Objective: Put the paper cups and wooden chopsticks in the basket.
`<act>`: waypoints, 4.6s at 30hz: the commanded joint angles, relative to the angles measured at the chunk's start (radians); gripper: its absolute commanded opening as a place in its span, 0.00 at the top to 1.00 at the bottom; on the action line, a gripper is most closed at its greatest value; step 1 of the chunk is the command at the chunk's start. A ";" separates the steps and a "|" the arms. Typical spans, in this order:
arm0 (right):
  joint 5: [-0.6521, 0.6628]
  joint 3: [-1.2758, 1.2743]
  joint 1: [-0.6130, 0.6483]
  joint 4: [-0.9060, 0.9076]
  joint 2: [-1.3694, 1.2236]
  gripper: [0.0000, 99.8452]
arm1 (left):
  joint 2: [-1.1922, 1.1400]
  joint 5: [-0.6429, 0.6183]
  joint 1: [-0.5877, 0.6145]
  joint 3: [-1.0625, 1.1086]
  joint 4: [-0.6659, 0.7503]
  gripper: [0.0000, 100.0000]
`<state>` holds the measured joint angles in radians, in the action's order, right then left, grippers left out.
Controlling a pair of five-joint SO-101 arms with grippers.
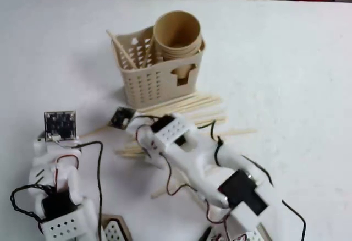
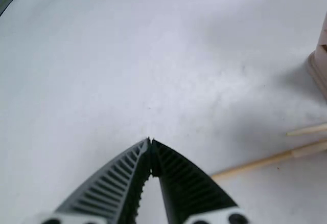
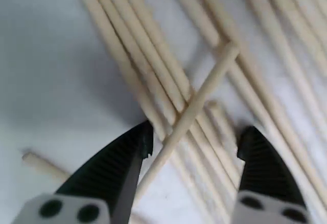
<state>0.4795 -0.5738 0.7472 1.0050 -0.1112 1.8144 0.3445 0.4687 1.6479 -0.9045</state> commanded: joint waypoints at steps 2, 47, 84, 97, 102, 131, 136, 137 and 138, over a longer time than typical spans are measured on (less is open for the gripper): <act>0.068 0.037 -0.039 -0.012 -0.016 0.92 | 0.010 -0.012 0.005 -0.038 0.020 0.98; 0.086 0.114 -0.042 0.193 0.249 0.98 | 0.010 -0.011 0.005 -0.038 0.020 0.98; -0.150 0.117 -0.036 -0.303 0.751 0.98 | 0.010 -0.011 0.005 -0.038 0.020 0.98; -0.316 0.252 -0.042 -0.581 0.782 0.98 | 0.010 -0.011 0.005 -0.038 0.020 0.98; -0.344 0.400 -0.044 -0.581 0.696 0.98 | 0.010 -0.011 0.005 -0.038 0.020 0.98; -0.348 0.150 -0.153 -0.845 0.371 0.89 | 0.010 -0.011 0.005 -0.038 0.020 0.98; -0.348 0.239 -0.148 -0.625 0.427 0.92 | 0.010 -0.011 0.005 -0.038 0.020 0.98; -0.347 0.253 -0.150 -0.576 0.452 0.94 | 0.010 -0.011 0.005 -0.038 0.020 0.98; -0.342 0.264 -0.151 -0.526 0.479 0.95 | 0.010 -0.011 0.005 -0.038 0.020 0.98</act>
<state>0.1373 -0.3867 0.6061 0.3575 0.2723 1.8144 0.3445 0.4687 1.6479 -0.9045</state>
